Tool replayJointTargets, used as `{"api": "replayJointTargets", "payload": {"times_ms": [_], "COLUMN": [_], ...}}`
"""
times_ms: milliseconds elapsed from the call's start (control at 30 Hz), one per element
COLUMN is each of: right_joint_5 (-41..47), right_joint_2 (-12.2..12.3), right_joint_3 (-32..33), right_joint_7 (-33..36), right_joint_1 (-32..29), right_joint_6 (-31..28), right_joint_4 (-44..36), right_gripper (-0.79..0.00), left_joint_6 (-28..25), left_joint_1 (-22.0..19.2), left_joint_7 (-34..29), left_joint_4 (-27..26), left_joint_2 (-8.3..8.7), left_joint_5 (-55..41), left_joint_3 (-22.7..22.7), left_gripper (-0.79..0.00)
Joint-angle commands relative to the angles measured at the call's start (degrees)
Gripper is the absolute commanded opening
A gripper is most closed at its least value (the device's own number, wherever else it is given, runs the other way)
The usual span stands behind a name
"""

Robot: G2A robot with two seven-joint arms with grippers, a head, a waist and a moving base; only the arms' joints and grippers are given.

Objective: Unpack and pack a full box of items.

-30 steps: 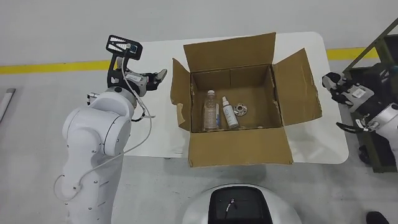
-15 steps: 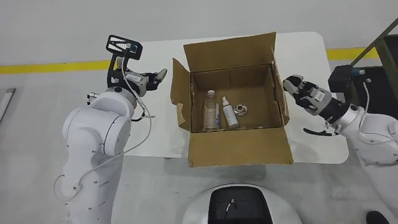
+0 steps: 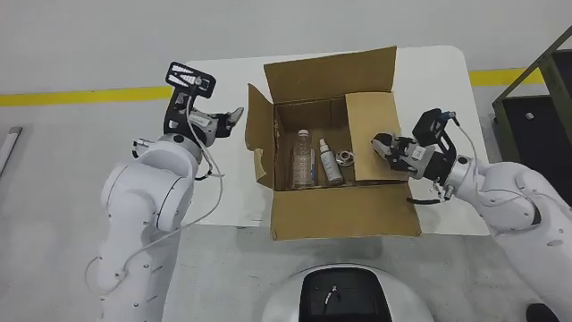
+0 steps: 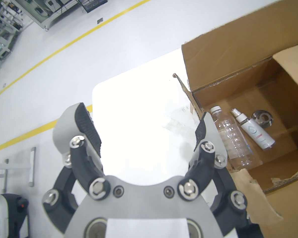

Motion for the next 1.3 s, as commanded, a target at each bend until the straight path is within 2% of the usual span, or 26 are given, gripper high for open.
{"api": "replayJointTargets", "payload": {"times_ms": [0,100,300,467,600,800,1067,1167,1267], "right_joint_5": [-1.0,-0.8,-5.3,-8.2,-5.8,0.8,6.0,8.0,7.8], "right_joint_2": [0.1,0.0,-0.2,-0.8,-1.7,-3.5,-5.6,-6.2,-6.6], "right_joint_3": [0.3,1.5,3.5,2.2,0.3,-3.9,-8.5,-10.0,-11.0], "right_joint_7": [0.6,-0.2,-2.2,-4.0,-5.8,-5.9,-6.5,-5.2,-5.3], "right_joint_1": [0.5,1.5,5.5,11.9,17.0,24.8,32.8,34.8,36.4], "right_joint_6": [0.9,4.5,14.9,21.8,24.8,23.3,18.4,14.1,10.2], "right_joint_4": [-0.3,-0.6,2.4,11.2,18.2,29.5,39.1,41.2,42.6], "right_gripper": [-0.785,-0.785,-0.785,-0.785,-0.785,-0.785,-0.785,-0.785,-0.785], "left_joint_6": [-3.1,-8.0,-10.9,-12.8,-13.0,-13.2,-16.8,-17.7,-21.3], "left_joint_1": [2.1,4.9,8.7,6.9,3.9,0.7,0.8,0.9,0.5], "left_joint_7": [2.0,5.4,11.3,16.1,18.9,21.0,21.3,20.2,19.7], "left_joint_4": [-0.4,-0.7,0.0,1.8,3.8,6.6,7.0,7.6,8.6], "left_joint_2": [0.28,0.71,0.91,0.62,0.10,-0.76,-1.20,-1.17,-0.96], "left_joint_5": [1.5,3.1,1.6,1.2,-0.6,-4.9,-8.0,-10.1,-10.5], "left_joint_3": [-0.1,-0.2,-0.1,2.8,5.5,9.3,13.3,13.1,12.9], "left_gripper": [-0.785,-0.785,-0.785,-0.785,-0.785,-0.785,-0.785,-0.785,-0.785]}}
